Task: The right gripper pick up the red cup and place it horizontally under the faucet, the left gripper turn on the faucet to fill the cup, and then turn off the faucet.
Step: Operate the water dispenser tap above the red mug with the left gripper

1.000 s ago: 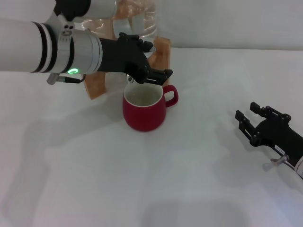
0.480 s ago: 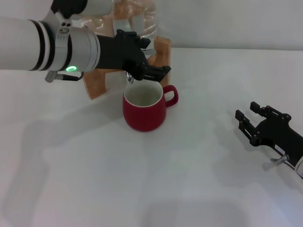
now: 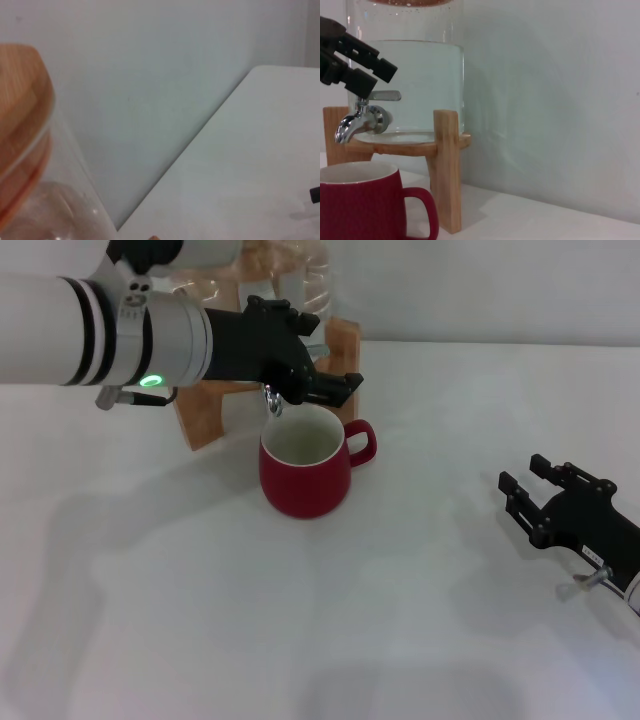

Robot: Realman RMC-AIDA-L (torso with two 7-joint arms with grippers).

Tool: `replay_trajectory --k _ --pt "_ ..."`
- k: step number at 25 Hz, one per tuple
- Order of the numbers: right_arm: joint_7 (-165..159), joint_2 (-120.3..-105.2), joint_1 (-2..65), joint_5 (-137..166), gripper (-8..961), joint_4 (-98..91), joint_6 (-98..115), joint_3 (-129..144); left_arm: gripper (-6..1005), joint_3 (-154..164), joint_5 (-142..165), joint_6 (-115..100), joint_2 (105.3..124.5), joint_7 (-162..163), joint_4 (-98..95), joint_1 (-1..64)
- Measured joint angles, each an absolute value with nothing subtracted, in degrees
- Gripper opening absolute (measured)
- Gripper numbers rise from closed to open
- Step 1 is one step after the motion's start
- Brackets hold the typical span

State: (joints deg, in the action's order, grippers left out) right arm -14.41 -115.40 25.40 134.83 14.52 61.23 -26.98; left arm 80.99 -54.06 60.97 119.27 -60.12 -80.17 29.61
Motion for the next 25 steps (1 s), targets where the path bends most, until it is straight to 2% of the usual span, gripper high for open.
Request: replay_trajectory --k 7,12,23,25 --pt "-14.6 -115.33 25.2 134.8 448 14.2 62.6 -26.8 876 81.3 -54.4 59.0 119.38 -60.1 -80.7 29.3" --pt "-15.1 -115.31 24.9 134.5 603 14.1 62.9 -27.2 876 81.5 -56.0 56.8 119.45 -61.5 -82.2 27.3" --pt "-15.2 -115.26 24.7 134.1 829 13.5 64.4 -27.4 876 81.9 -59.8 55.6 119.44 -63.5 -83.5 25.5" --pt "-15.2 -115.25 24.6 134.1 838 13.4 64.4 -27.4 876 82.2 -60.2 55.6 119.44 -63.5 -83.5 25.3"
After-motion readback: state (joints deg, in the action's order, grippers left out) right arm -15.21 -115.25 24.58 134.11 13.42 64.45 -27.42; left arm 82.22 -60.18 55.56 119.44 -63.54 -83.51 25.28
